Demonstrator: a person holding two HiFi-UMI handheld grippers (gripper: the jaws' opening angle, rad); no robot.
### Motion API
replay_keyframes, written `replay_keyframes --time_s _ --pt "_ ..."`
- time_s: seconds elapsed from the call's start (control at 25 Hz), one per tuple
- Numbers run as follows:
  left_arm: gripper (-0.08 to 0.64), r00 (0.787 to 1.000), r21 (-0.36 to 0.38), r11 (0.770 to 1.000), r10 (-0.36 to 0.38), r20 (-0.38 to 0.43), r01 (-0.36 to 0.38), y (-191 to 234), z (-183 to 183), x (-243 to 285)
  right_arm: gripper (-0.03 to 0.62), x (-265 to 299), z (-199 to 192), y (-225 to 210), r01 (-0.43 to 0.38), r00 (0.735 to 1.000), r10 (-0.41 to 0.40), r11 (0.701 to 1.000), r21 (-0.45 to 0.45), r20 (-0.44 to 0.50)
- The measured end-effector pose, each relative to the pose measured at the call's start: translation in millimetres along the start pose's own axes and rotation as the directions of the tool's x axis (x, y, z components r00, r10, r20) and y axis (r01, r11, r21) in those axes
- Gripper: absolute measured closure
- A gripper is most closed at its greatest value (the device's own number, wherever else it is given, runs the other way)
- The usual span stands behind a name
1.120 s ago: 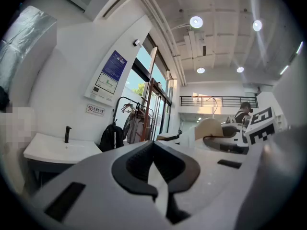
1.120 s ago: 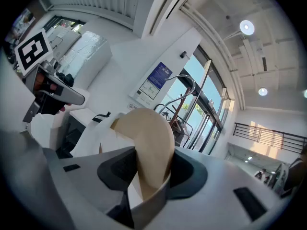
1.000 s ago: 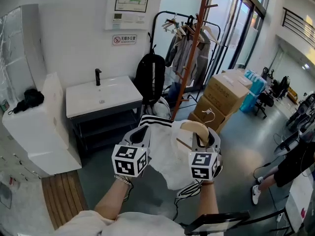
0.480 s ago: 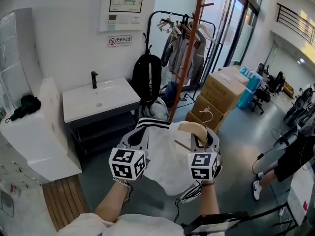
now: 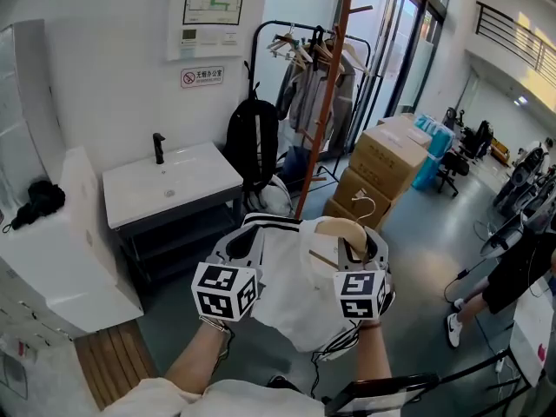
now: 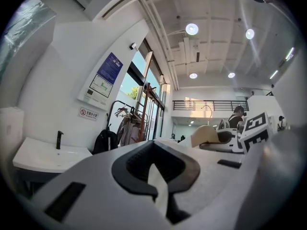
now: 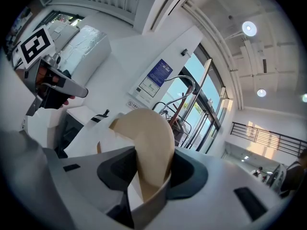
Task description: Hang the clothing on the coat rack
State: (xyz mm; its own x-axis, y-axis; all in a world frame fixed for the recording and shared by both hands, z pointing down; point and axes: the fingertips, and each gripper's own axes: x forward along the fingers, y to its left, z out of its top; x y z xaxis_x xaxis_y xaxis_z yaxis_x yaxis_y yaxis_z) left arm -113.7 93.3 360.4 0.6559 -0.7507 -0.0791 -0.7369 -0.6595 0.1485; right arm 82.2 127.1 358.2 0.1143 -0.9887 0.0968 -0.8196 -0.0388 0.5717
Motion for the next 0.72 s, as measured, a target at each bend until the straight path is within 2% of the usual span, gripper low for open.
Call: replay_keyframes --time_s 0.12,0.36,0.56,0.72 --pt "0.551 1.0 0.012 1.0 0.004 0.006 -0.004 6 1 4 0.413 8 4 2 0.005 1.0 -0.005 1.0 -0.011 0.007" --pt "0.551 1.0 -0.019 1.0 0.004 -0.01 -0.004 14 -5 22 0.413 26 -3 -4 0.007 1.0 -0.007 1.0 0.001 -0.005" --pt "0.551 1.0 0.009 1.0 0.015 -0.026 -0.015 20 -4 42 0.413 48 -4 -6 -0.002 1.0 0.002 1.0 -0.002 -0.001" --pt "0.551 1.0 0.005 1.0 0.014 -0.023 -0.014 23 -4 59 0.413 64 -4 -15 -0.002 1.0 0.002 1.0 -0.015 0.007"
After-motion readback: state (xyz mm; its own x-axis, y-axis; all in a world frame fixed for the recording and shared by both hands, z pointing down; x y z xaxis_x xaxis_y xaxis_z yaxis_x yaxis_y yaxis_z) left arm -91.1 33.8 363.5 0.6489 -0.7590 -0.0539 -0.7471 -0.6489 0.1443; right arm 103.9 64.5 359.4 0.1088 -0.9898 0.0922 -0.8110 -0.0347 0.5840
